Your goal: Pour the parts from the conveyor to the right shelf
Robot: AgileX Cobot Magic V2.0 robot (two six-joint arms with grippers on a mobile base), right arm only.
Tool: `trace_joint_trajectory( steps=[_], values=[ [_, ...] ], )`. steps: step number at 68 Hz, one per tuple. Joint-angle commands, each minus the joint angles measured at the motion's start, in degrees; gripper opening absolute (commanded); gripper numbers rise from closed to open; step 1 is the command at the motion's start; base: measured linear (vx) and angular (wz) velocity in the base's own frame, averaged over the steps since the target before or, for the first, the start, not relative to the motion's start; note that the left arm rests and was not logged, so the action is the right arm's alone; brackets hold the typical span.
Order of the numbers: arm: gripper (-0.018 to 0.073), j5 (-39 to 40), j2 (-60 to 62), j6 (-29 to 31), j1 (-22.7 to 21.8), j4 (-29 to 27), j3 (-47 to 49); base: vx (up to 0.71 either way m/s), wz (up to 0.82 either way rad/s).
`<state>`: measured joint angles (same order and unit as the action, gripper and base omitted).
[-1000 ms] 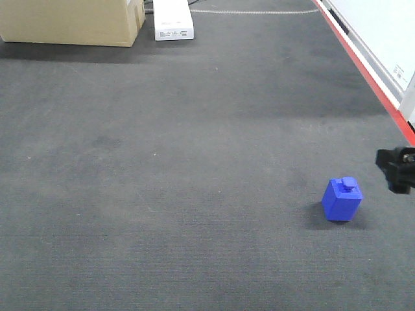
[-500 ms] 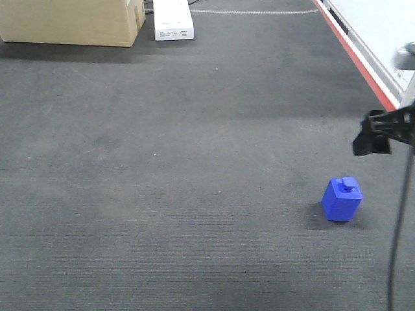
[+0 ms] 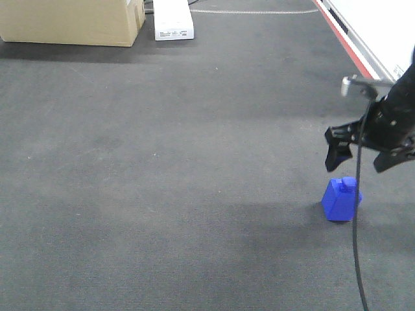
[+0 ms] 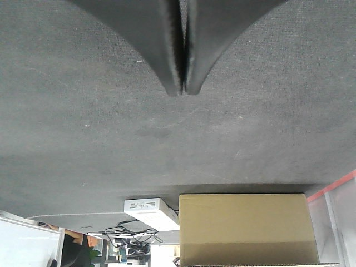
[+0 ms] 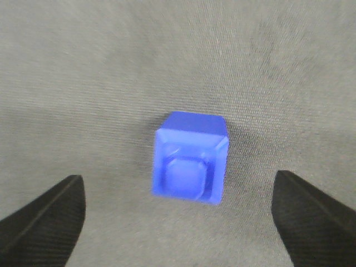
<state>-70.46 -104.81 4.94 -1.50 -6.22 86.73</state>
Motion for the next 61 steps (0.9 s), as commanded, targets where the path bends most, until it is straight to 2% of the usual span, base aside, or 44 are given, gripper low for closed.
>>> trace_joint_trajectory(
  steps=[1, 25, 46, 61],
  values=[
    [0.0625, -3.3, 1.3, 0.5, -0.3, 0.1, 1.8, 0.00, 0.00],
    [0.0618, -2.2, 1.1, 0.4, -0.3, 2.9, -3.4, 0.00, 0.00],
    [0.0608, 3.1, 1.1, 0.7, -0.1, -2.2, -3.8, 0.00, 0.00],
    [0.0601, 5.6, 0.6, 0.7, 0.4, -1.3, -3.8, 0.00, 0.00]
  ],
)
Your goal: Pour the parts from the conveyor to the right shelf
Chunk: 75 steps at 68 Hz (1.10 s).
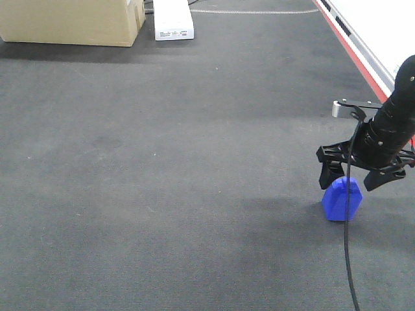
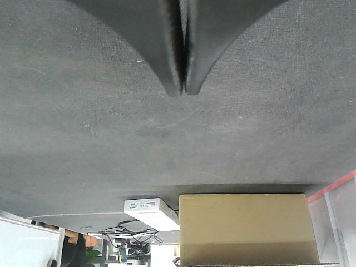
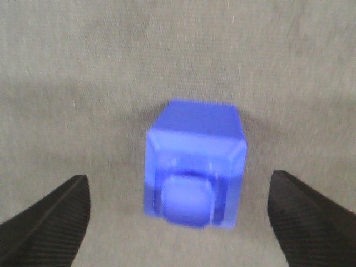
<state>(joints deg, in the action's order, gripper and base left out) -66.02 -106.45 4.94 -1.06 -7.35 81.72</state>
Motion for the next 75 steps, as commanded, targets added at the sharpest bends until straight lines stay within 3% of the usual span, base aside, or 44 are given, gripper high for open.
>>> trace_joint_trajectory(
  steps=[1, 29, 40, 53, 75],
  values=[
    [0.0601, 1.1, 2.1, 0.7, 0.0, -0.1, 1.2, 0.00, 0.00],
    [0.0561, 0.7, -4.3, -0.3, 0.0, 2.2, 1.2, 0.00, 0.00],
    [0.0382, 2.5, -4.4, -1.3, 0.0, 2.8, 1.2, 0.00, 0.00],
    [-0.0015, 3.6, -4.3, -1.0, 0.0, 2.5, 1.2, 0.00, 0.00],
    [-0.0010, 5.2, -0.8, 0.1, 0.0, 2.4, -0.5, 0.00, 0.00]
  ],
)
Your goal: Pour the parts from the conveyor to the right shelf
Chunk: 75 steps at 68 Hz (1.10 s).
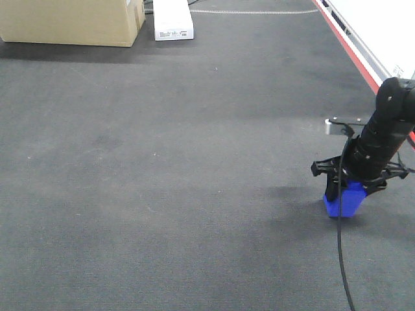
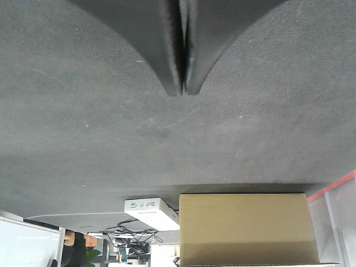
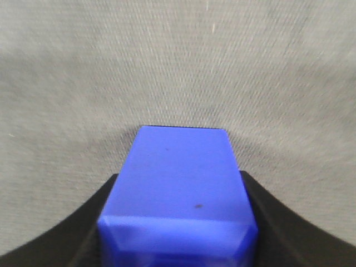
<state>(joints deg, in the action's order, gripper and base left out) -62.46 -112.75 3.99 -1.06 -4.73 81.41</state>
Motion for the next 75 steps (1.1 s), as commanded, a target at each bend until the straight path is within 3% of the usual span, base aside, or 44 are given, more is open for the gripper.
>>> trace_joint_trajectory(
  steps=[1, 34, 75],
  values=[
    [-0.0010, 2.1, 6.1, 1.2, 0.0, -0.2, -0.8, 0.00, 0.00],
    [-0.0008, 31.9, 40.8, 1.7, 0.0, -1.6, -34.2, 0.00, 0.00],
    [-0.0006, 40.7, 84.9, 2.4, 0.0, -0.1, -53.9, 0.00, 0.00]
  ],
)
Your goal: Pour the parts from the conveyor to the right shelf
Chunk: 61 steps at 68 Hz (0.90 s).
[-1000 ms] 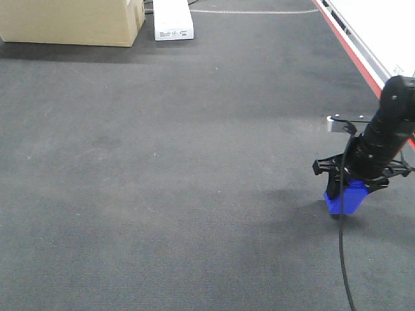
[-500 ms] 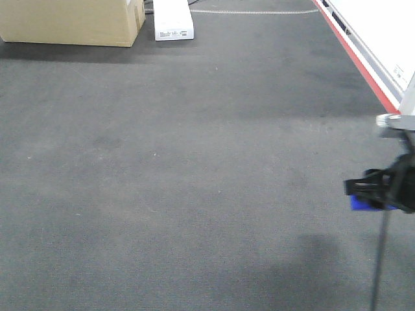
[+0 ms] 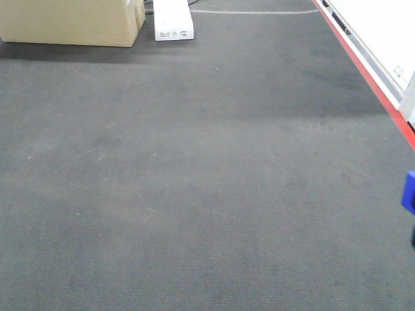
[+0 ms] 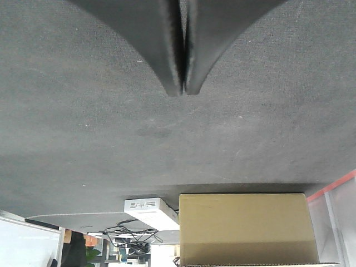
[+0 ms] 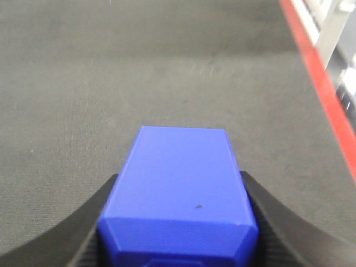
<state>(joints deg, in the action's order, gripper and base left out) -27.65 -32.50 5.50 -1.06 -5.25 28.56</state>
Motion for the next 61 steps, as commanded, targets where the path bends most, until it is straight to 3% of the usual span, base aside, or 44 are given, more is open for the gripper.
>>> trace_joint_trajectory(
  steps=[1, 32, 61],
  values=[
    [-0.0006, 6.1, 5.6, 1.1, 0.0, 0.4, -1.5, 0.00, 0.00],
    [-0.0006, 2.7, 29.4, 2.8, 0.0, 0.5, -7.4, 0.00, 0.00],
    [-0.0006, 1.4, 31.3, 2.9, 0.0, 0.4, -7.4, 0.00, 0.00]
  ],
)
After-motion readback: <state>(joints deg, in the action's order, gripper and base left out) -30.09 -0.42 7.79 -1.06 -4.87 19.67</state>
